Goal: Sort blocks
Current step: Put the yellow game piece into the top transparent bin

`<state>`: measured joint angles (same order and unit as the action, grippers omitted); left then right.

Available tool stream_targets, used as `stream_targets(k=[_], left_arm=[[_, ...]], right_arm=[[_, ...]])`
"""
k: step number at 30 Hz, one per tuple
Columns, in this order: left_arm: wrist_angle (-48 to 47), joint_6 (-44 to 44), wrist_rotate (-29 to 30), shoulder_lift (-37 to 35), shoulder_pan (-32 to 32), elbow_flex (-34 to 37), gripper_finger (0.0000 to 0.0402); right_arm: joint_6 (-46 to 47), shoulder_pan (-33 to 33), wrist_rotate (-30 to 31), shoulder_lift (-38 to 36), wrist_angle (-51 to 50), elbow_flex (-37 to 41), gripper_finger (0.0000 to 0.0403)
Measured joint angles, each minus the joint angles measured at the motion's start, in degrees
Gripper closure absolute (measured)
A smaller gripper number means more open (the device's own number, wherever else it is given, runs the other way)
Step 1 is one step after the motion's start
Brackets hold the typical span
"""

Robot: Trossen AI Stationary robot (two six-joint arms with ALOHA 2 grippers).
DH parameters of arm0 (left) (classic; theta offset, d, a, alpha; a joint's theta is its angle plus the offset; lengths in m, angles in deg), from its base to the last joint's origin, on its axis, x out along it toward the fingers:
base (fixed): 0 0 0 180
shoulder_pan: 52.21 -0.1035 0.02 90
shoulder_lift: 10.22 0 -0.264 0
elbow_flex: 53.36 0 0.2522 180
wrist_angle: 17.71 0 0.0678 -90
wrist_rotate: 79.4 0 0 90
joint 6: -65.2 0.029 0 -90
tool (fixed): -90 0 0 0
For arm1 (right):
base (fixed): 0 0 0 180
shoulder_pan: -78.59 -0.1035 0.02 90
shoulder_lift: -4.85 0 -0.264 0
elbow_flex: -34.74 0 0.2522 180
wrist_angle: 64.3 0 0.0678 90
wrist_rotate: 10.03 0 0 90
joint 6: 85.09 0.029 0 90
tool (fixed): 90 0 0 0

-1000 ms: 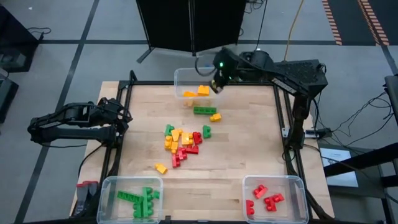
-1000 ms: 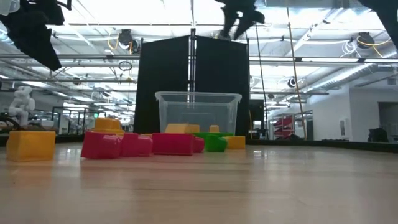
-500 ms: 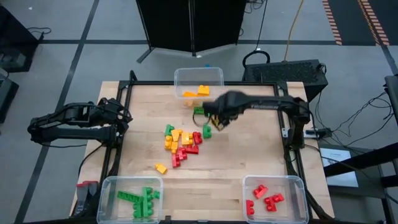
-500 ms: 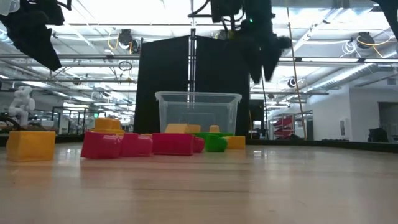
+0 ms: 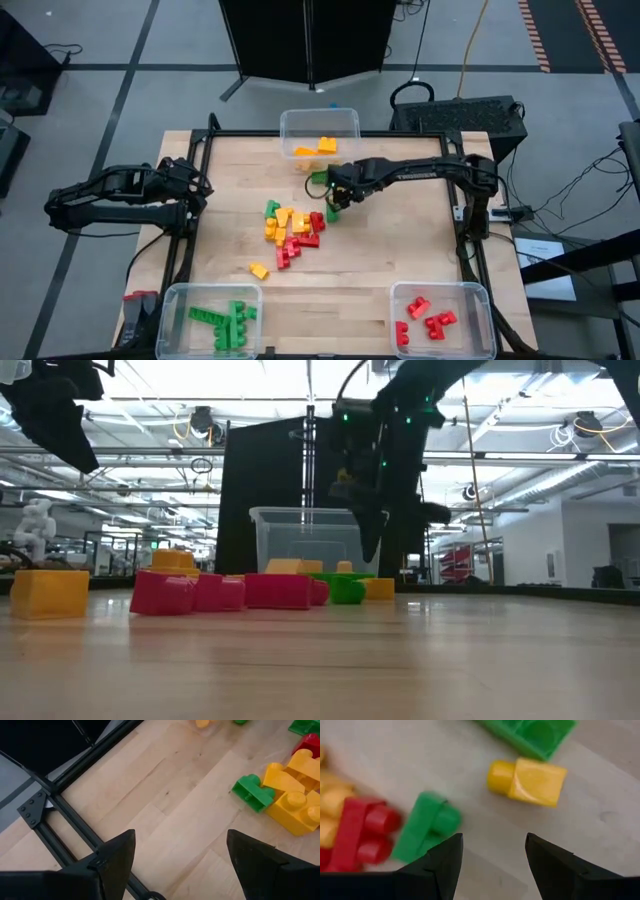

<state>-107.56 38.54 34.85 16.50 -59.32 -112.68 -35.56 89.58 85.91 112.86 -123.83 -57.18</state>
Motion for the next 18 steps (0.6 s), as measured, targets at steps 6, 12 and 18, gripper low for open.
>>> stream_targets(k=[6, 12, 18], left_arm=[[0.04, -0.04, 0.0, 0.0, 0.0, 0.0, 0.0114], [0.11, -0.06, 0.0, -0.02, -0.01, 0.0, 0.0114], [0.11, -0.1, 0.0, -0.01, 0.0, 0.0, 0.0114]], right_arm=[[-4.29, 2.72, -3.32, -0.11, 0.49, 0.06, 0.0193], [-11.22, 3.25, 3.77, -0.5, 0.58, 0.04, 0.0193], [-11.21, 3.32, 10.59, -0.06, 2.59, 0.04, 0.0193]])
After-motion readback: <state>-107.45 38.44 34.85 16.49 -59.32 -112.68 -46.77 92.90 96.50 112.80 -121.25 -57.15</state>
